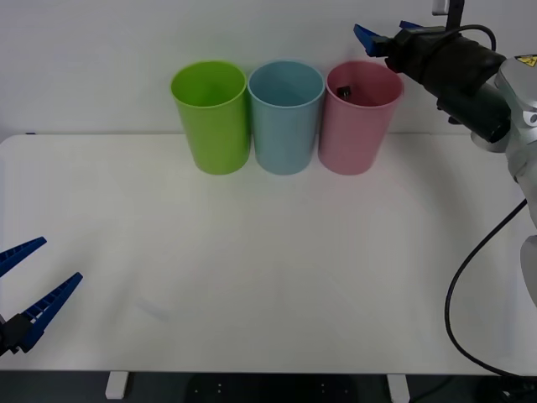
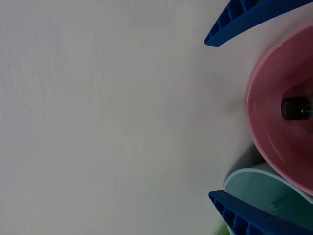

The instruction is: Grasp the object on the table and drop it into the matching bin: aluminum can to the light blue bin, PET bottle to the pink bin.

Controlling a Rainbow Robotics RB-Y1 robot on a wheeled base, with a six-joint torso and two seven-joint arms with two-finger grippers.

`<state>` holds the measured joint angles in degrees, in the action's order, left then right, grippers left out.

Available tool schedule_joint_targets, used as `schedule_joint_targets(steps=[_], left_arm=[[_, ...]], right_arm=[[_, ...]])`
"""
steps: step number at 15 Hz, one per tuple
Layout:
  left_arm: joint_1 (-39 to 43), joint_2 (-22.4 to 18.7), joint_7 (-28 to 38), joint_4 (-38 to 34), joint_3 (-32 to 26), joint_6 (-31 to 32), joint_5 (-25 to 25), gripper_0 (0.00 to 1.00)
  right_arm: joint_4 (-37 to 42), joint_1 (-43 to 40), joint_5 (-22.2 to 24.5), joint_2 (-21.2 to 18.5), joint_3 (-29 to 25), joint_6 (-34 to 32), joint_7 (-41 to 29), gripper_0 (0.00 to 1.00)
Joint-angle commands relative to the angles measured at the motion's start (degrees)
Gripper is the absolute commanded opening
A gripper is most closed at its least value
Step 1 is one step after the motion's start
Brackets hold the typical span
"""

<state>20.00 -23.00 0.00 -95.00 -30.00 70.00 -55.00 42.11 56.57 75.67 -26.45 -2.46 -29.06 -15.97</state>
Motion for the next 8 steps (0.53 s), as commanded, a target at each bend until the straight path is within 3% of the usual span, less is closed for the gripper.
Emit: schedule_joint_targets(steps=[1, 8], left_arm=[[0.0, 0.0, 0.0, 0.0, 0.0, 0.0, 0.0, 1.0], [0.0, 0.0, 0.0, 0.0, 0.0, 0.0, 0.0, 1.0]], right_arm=[[5.43, -3.84, -0.61, -0.09, -0.09, 0.24, -0.29, 1.0], [21.43, -15.88, -2.11, -0.79, -0.53, -0.03, -1.08, 1.0]])
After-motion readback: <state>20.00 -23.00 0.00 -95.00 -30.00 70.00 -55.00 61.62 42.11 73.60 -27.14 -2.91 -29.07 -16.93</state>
